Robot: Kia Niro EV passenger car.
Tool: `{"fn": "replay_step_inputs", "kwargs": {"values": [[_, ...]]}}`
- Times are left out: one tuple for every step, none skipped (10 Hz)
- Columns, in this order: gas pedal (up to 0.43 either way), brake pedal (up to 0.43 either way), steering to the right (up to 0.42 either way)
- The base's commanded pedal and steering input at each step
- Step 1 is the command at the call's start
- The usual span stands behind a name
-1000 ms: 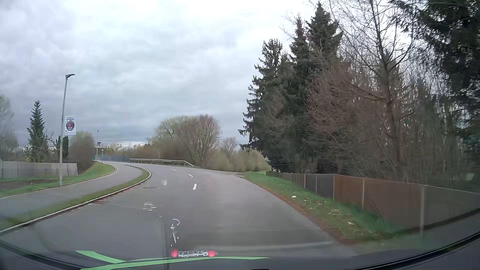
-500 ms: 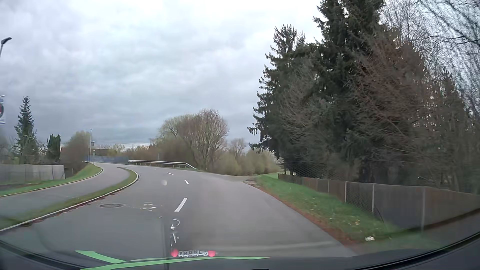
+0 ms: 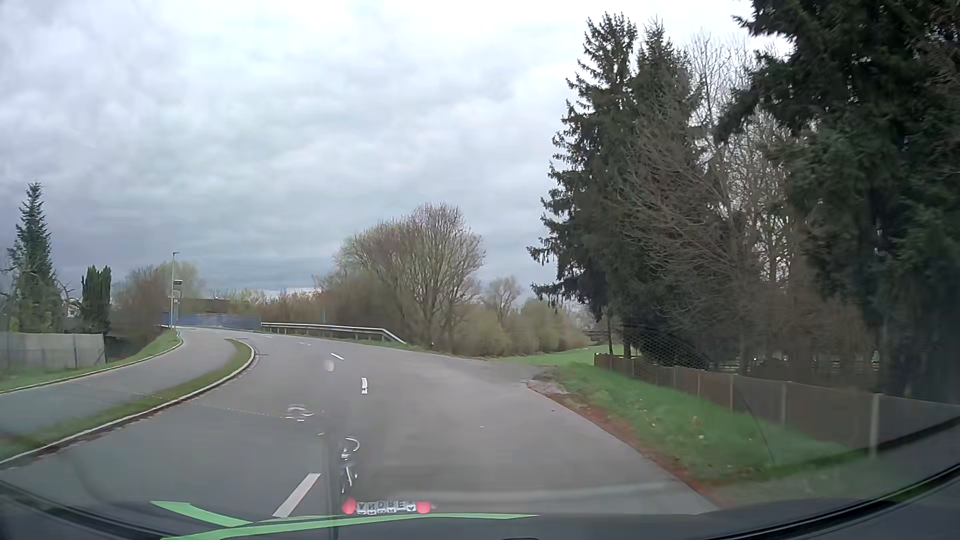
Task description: Follow the waypoints while adhering to traffic rules and regulations
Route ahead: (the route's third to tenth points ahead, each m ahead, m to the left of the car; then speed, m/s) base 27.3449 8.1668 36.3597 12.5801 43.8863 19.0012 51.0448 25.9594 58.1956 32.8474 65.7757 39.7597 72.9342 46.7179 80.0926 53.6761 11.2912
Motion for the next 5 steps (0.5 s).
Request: {"fn": "replay_step_inputs", "kwargs": {"values": [[0.098,0.000,-0.048],[0.098,0.000,-0.051],[0.098,0.000,-0.056],[0.110,0.000,-0.061],[0.110,0.000,-0.064]]}}
